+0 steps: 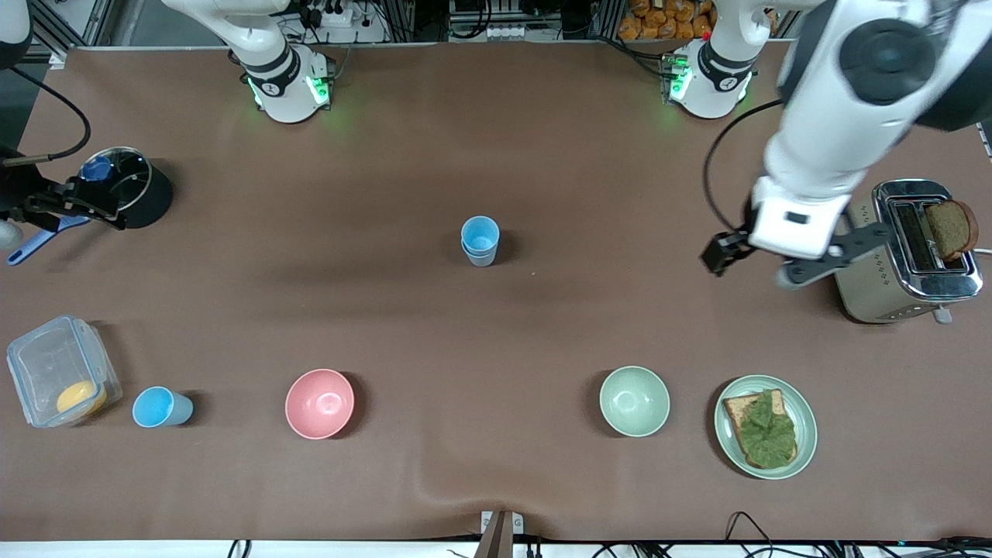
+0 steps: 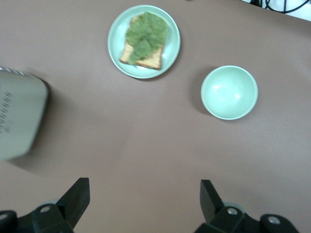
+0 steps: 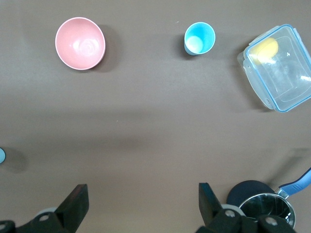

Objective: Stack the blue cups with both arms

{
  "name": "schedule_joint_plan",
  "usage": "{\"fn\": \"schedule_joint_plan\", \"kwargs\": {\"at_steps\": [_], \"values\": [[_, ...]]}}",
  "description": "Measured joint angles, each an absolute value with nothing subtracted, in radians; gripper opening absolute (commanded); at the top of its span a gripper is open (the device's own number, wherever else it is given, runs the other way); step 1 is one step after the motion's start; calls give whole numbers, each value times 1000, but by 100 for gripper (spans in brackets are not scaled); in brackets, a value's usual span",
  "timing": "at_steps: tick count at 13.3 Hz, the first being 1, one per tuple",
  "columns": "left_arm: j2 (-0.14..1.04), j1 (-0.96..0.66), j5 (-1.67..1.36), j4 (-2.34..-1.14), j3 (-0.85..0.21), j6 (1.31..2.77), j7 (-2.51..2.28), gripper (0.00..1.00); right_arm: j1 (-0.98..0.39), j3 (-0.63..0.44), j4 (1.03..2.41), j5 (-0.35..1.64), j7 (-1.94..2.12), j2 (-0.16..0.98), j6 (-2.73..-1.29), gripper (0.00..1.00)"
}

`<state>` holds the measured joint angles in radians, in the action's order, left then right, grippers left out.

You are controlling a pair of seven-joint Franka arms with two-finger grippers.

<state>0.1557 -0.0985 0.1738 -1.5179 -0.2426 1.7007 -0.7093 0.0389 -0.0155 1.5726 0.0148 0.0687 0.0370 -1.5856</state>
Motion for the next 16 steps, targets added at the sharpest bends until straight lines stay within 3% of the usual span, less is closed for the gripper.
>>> {"fn": "schedule_joint_plan", "kwargs": {"at_steps": [6,16], "values": [[62,2,33,-1523,-120,1625,-243,100,39,-15,1569,15,68,37,-1588,100],[39,22,13,-1541,-117,1622,-184,100,39,-17,1566,15,67,37,-1590,100]]}}
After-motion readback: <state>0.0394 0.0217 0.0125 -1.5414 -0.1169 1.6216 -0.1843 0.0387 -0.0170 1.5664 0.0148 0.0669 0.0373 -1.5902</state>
